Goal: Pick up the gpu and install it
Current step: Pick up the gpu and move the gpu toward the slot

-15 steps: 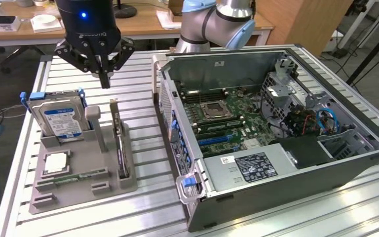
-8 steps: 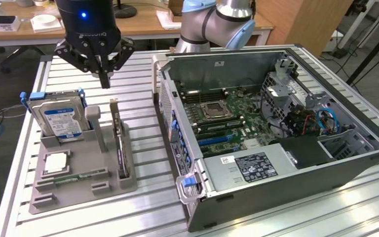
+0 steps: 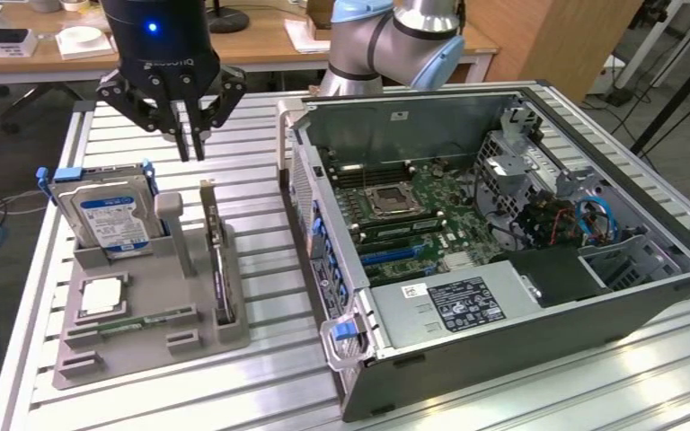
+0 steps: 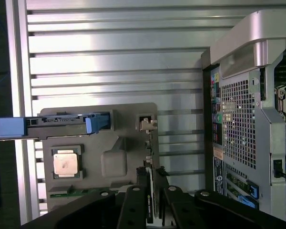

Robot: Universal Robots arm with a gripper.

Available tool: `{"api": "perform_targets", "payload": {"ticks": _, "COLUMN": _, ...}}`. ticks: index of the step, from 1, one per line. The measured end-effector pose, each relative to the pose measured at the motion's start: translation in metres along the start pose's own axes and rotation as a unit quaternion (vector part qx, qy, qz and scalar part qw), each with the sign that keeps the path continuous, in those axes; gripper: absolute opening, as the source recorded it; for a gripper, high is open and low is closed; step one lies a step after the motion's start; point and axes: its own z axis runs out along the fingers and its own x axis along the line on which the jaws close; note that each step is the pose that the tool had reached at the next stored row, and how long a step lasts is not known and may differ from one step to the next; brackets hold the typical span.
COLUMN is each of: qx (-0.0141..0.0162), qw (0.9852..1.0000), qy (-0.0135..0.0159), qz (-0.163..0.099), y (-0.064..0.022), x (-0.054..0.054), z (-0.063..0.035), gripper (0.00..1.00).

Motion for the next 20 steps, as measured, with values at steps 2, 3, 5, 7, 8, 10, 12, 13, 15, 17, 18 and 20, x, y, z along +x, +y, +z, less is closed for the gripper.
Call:
{"api": "perform_targets", "payload": {"ticks": 2, "qx": 0.0, "qw": 1.0, "qy": 0.0, "qz": 0.0, "y": 0.0, "x": 0.0, "z": 0.0, "gripper": 0.29}}
{"api": "perform_targets", "payload": {"ticks": 3, "qx": 0.0, "qw": 1.0, "qy": 0.0, "qz": 0.0, "y": 0.0, "x": 0.0, "z": 0.0, "gripper": 0.35}}
{"api": "perform_targets", "payload": {"ticks": 5, "qx": 0.0, "qw": 1.0, "qy": 0.0, "qz": 0.0, "y": 0.0, "x": 0.0, "z": 0.0, "gripper": 0.35}}
{"api": "perform_targets", "payload": {"ticks": 7, "qx": 0.0, "qw": 1.0, "qy": 0.0, "qz": 0.0, "y": 0.0, "x": 0.0, "z": 0.0, "gripper": 0.42}}
{"api": "perform_targets", "payload": {"ticks": 8, "qx": 0.0, "qw": 1.0, "qy": 0.0, "qz": 0.0, "y": 0.0, "x": 0.0, "z": 0.0, "gripper": 0.42}}
{"api": "perform_targets", "payload": {"ticks": 10, "qx": 0.0, "qw": 1.0, "qy": 0.0, "qz": 0.0, "y": 0.0, "x": 0.0, "z": 0.0, "gripper": 0.42}}
{"api": "perform_targets", "payload": {"ticks": 12, "qx": 0.0, "qw": 1.0, "qy": 0.0, "qz": 0.0, "y": 0.0, "x": 0.0, "z": 0.0, "gripper": 0.42}}
{"api": "perform_targets", "payload": {"ticks": 13, "qx": 0.0, "qw": 1.0, "qy": 0.0, "qz": 0.0, "y": 0.0, "x": 0.0, "z": 0.0, "gripper": 0.42}}
{"api": "perform_targets", "payload": {"ticks": 15, "qx": 0.0, "qw": 1.0, "qy": 0.0, "qz": 0.0, "y": 0.0, "x": 0.0, "z": 0.0007, "gripper": 0.42}}
{"api": "perform_targets", "payload": {"ticks": 17, "qx": 0.0, "qw": 1.0, "qy": 0.0, "qz": 0.0, "y": -0.0001, "x": 0.0, "z": 0.0019, "gripper": 0.42}}
{"api": "perform_targets", "payload": {"ticks": 18, "qx": 0.0, "qw": 1.0, "qy": 0.0, "qz": 0.0, "y": -0.0001, "x": 0.0001, "z": 0.0025, "gripper": 0.42}}
{"api": "perform_targets", "payload": {"ticks": 20, "qx": 0.0001, "qw": 1.0, "qy": 0.0, "qz": 0.0, "y": -0.0002, "x": 0.0001, "z": 0.0035, "gripper": 0.42}}
